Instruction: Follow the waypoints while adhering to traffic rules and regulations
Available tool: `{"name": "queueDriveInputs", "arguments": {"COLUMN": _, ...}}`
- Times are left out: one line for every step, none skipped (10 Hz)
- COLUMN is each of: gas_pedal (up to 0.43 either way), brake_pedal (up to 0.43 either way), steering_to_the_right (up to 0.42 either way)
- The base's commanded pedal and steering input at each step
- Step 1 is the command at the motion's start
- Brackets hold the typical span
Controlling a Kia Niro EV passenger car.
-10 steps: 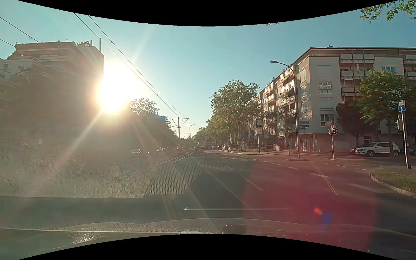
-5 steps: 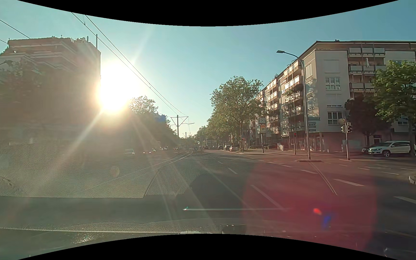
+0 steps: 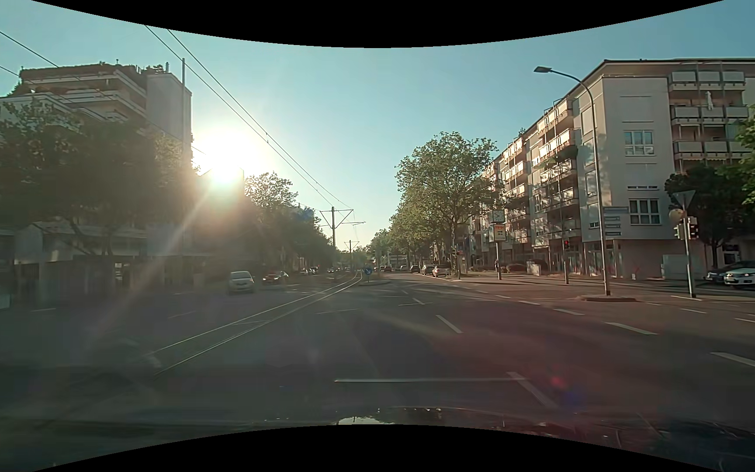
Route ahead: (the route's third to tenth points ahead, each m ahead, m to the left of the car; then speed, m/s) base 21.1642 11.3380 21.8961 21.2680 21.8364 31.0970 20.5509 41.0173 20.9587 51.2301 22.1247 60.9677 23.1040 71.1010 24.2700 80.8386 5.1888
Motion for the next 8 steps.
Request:
{"name": "queueDriveInputs", "arguments": {"gas_pedal": 0.197, "brake_pedal": 0.0, "steering_to_the_right": -0.126}}
{"name": "queueDriveInputs", "arguments": {"gas_pedal": 0.197, "brake_pedal": 0.0, "steering_to_the_right": -0.152}}
{"name": "queueDriveInputs", "arguments": {"gas_pedal": 0.197, "brake_pedal": 0.0, "steering_to_the_right": -0.172}}
{"name": "queueDriveInputs", "arguments": {"gas_pedal": 0.197, "brake_pedal": 0.0, "steering_to_the_right": -0.197}}
{"name": "queueDriveInputs", "arguments": {"gas_pedal": 0.197, "brake_pedal": 0.0, "steering_to_the_right": -0.219}}
{"name": "queueDriveInputs", "arguments": {"gas_pedal": 0.197, "brake_pedal": 0.0, "steering_to_the_right": -0.239}}
{"name": "queueDriveInputs", "arguments": {"gas_pedal": 0.197, "brake_pedal": 0.0, "steering_to_the_right": -0.252}}
{"name": "queueDriveInputs", "arguments": {"gas_pedal": 0.197, "brake_pedal": 0.0, "steering_to_the_right": -0.265}}
